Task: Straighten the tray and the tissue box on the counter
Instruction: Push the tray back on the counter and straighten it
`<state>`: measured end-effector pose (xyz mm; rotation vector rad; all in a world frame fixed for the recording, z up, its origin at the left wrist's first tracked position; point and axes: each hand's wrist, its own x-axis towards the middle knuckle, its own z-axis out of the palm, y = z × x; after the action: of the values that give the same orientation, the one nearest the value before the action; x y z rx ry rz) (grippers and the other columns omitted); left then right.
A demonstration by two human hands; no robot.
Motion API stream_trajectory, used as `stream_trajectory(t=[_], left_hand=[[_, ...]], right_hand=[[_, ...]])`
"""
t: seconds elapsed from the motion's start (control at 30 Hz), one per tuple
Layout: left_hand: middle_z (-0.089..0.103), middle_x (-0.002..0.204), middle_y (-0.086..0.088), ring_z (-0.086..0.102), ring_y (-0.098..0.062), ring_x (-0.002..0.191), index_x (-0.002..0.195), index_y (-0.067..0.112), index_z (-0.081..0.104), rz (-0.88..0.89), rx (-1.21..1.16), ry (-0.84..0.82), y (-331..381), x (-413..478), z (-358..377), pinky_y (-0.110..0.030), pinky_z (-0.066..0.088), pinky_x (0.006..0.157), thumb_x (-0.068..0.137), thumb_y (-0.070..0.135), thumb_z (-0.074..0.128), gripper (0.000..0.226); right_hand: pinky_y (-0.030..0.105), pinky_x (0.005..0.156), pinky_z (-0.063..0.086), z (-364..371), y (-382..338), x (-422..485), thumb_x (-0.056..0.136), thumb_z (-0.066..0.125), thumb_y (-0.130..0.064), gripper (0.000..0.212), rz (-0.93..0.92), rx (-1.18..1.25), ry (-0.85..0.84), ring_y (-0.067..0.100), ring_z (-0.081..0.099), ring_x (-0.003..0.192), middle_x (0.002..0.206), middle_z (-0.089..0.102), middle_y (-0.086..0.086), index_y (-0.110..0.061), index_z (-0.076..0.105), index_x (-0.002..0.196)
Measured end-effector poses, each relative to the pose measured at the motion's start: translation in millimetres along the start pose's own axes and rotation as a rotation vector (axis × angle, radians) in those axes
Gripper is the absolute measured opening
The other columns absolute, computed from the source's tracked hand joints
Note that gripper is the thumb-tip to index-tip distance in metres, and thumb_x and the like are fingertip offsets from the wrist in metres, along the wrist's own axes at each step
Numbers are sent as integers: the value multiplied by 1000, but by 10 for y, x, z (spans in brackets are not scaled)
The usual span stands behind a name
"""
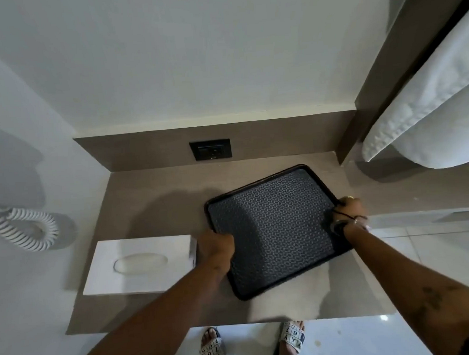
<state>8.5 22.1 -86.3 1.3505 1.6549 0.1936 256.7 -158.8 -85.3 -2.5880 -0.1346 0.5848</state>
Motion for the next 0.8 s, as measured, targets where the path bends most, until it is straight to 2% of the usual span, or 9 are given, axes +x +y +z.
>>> stream_trajectory(t=[0.13, 0.23, 0.3, 0.37, 0.47, 0.5, 0.57, 0.67, 0.8], left_hand=[[66, 121, -18, 63, -39, 108, 117, 3, 65, 76, 144, -116, 233, 231, -68, -45, 55, 94, 87, 13, 53, 34], [68, 111, -19, 65, -37, 98, 92, 7, 65, 111, 175, -123, 272, 269, -93, -44, 57, 89, 85, 10, 52, 15], [68, 106, -19, 65, -35, 91, 76, 11, 55, 151, 200, -112, 253, 284, -83, -41, 57, 81, 84, 8, 53, 9], [66, 110, -19, 65, -36, 95, 87, 8, 55, 156, 205, -117, 245, 273, -90, -44, 58, 85, 84, 8, 53, 4], [64, 119, -22, 64, -37, 105, 110, -1, 58, 158, 318, -113, 239, 303, -77, -46, 57, 90, 81, 13, 59, 32], [60, 128, -22, 60, -38, 115, 123, -2, 54, 158, 378, -111, 223, 294, -68, -46, 54, 97, 82, 19, 62, 47], [35, 154, -22, 36, -38, 141, 150, -2, 27, 185, 455, -133, 166, 222, -41, -47, 35, 117, 87, 36, 62, 81], [1, 166, -18, 5, -35, 154, 157, 2, -1, 406, 574, -98, -16, 10, 23, -50, 9, 125, 94, 52, 48, 94], [1, 167, -16, 3, -30, 155, 158, 7, 7, 757, 713, -76, -500, -357, 68, -47, 2, 124, 95, 60, 32, 86]], right_hand=[[32, 76, 49, 110, 260, -307, 84, 62, -6, 21, 58, 65, 31, 39, 68, 93, 103, 71, 27, 3, 73, 100], [35, 84, 51, 225, 315, -441, 87, 59, -8, 28, 73, 67, 40, 38, 66, 99, 113, 68, 24, -2, 72, 111], [36, 90, 50, 267, 308, -469, 90, 58, -5, 29, 83, 93, 55, 39, 63, 106, 121, 65, 24, 0, 70, 116], [37, 94, 50, 305, 299, -473, 92, 54, -4, 31, 80, 115, 78, 40, 62, 108, 123, 63, 25, 1, 69, 119], [39, 93, 50, 346, 315, -498, 94, 51, -5, 31, 69, 132, 105, 40, 62, 105, 121, 63, 26, 0, 68, 119], [40, 95, 49, 362, 329, -508, 95, 51, -7, 31, 63, 141, 114, 41, 60, 107, 123, 61, 26, 1, 66, 122], [44, 99, 43, 394, 347, -557, 98, 54, -15, 37, 43, 129, 150, 44, 55, 115, 130, 55, 30, 2, 58, 131], [52, 97, 42, 493, 381, -765, 96, 56, -38, 59, -93, -1, 237, 46, 52, 118, 134, 52, 31, 1, 50, 139], [56, 105, 36, 768, 606, -1224, 88, 41, -61, 77, -495, -273, 183, 37, 43, 135, 154, 40, 19, -12, 44, 147]])
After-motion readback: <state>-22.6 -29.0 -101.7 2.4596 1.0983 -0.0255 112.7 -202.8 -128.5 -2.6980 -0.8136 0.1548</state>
